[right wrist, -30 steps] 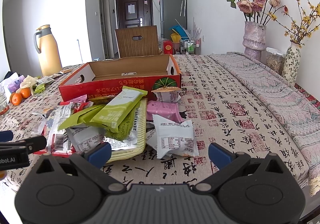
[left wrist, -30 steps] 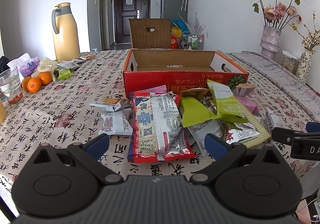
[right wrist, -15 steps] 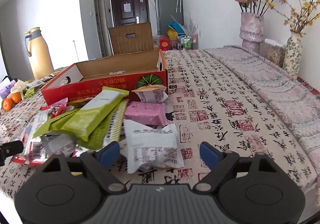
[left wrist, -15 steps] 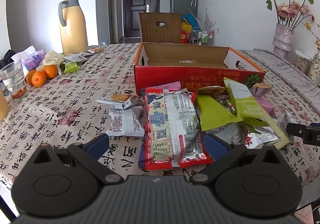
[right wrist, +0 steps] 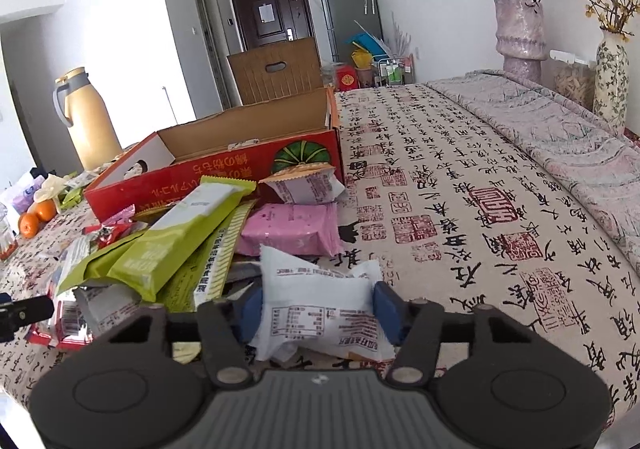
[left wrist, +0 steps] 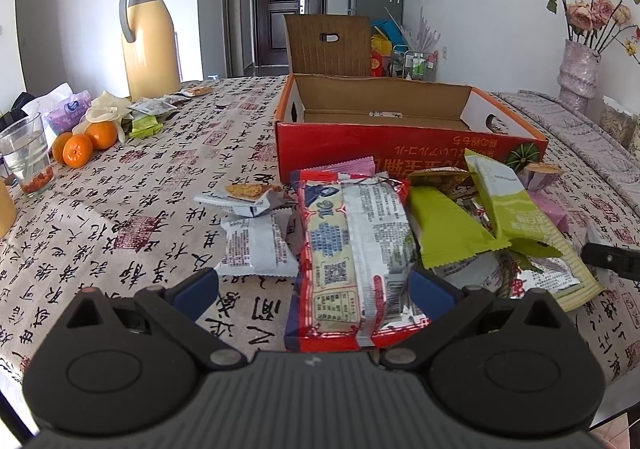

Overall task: Organize snacks
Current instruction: 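Reach the right tool to the white wrapped biscuit packet and grasp it, then drop the white packet into the box with the right tool while the left tool drops another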

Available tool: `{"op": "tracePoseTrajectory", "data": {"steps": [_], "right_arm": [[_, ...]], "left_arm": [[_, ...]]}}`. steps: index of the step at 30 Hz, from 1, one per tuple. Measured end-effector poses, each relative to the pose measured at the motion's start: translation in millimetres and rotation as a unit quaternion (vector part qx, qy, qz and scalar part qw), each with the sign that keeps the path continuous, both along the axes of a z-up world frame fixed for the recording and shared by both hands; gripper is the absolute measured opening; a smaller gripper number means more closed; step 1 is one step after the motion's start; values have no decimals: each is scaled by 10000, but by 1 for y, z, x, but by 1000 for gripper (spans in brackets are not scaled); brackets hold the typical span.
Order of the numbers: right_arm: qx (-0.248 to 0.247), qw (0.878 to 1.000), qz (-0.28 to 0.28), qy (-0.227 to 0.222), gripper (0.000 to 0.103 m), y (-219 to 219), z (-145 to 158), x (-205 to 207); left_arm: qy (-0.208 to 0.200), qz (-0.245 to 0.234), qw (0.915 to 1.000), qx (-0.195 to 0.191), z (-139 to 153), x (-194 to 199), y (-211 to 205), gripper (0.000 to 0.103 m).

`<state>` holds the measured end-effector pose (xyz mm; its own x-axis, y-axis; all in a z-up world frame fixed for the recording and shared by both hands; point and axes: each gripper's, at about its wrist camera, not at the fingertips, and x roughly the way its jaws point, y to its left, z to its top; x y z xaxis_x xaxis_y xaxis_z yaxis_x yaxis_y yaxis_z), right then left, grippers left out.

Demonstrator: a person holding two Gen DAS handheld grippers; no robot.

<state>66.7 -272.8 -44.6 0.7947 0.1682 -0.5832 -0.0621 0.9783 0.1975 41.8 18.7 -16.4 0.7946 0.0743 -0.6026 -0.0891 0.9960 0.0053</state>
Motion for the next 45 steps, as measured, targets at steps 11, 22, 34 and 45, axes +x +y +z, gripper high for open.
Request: {"op": "tracePoseTrajectory", "data": {"steps": [11,22,34,45], "right_arm": [[-112,9995,-145,-270,45,-1,13,-14],[-273,9984,-262,-419,45,3,22,-6],[-371,9985,-292,-275,45,14,17,18],[-357,9989,-165,-237,46,21,16,21]], "left_arm": [[-25,251,9997,-39,4,4,21,103],[43,607,9981,77,4,34,47,103],[442,739,9962,132,-15,75,57,98],[609,522,9968,16,-23,71,54,44]]}}
